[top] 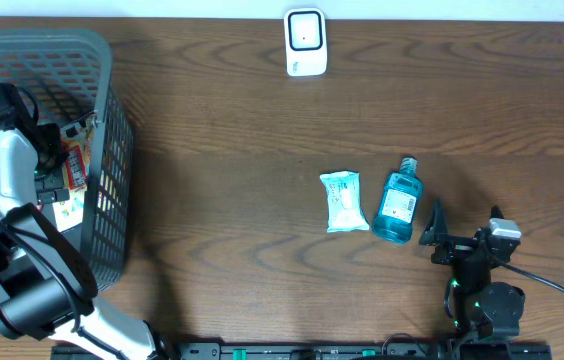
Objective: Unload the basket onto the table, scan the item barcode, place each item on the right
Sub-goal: 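Move the left gripper back into the basket toward the red TOP bar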
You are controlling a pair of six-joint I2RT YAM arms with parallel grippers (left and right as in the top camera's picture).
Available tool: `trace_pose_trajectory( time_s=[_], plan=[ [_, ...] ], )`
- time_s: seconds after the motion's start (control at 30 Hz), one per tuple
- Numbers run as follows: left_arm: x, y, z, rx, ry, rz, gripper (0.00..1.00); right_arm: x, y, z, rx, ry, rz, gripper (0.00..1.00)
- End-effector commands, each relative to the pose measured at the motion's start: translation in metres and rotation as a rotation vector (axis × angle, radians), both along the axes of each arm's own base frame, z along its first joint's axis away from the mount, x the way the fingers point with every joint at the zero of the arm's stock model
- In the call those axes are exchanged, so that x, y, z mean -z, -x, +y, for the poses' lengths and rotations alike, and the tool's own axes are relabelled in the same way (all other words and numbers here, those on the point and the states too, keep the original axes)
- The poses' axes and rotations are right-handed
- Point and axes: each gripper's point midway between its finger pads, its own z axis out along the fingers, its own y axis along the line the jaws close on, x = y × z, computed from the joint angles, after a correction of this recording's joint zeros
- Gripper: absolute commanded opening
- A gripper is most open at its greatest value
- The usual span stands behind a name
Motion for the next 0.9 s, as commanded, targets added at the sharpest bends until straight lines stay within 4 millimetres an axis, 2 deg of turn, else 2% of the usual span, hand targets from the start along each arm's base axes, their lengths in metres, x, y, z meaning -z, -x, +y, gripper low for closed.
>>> trace_pose_trajectory(
  time_s=[0.0,0.23,0.37,0.67,0.7,0.77,0.87],
  plan=[
    [-0.003,0.004,0.018,-0.065,-0.078,0.017,0.98,0.001,0.000,-0.001,0.009,0.013,0.004,0.99],
    [-0.003,0.006,0.031,-0.089,-0.149,0.037,0.98,0.001,0.000,-0.001,0.009,0.013,0.004,0.99],
    [0.005,0.004,0.033,-0.090,-0.148,0.044,0.98,0.001,0.000,-0.001,0.009,0.013,0.004,0.99],
    [0.055,0.010,0.029,-0.070,-0.092,0.150,0.98,0.001,0.000,-0.001,0.009,0.013,0.004,0.99],
    [0.056,0.011,0.029,-0.062,-0.090,0.161,0.93,0.001,0.000,-0.001,0.009,0.013,0.004,0.99],
    [0.056,0.012,0.028,-0.036,-0.093,0.169,0.63,0.001,0.000,-0.001,0.009,0.013,0.004,0.99],
    [0.050,0.012,0.029,-0.010,-0.101,0.170,0.29,0.001,0.000,-0.001,0.009,0.013,0.004,0.99]
  ],
)
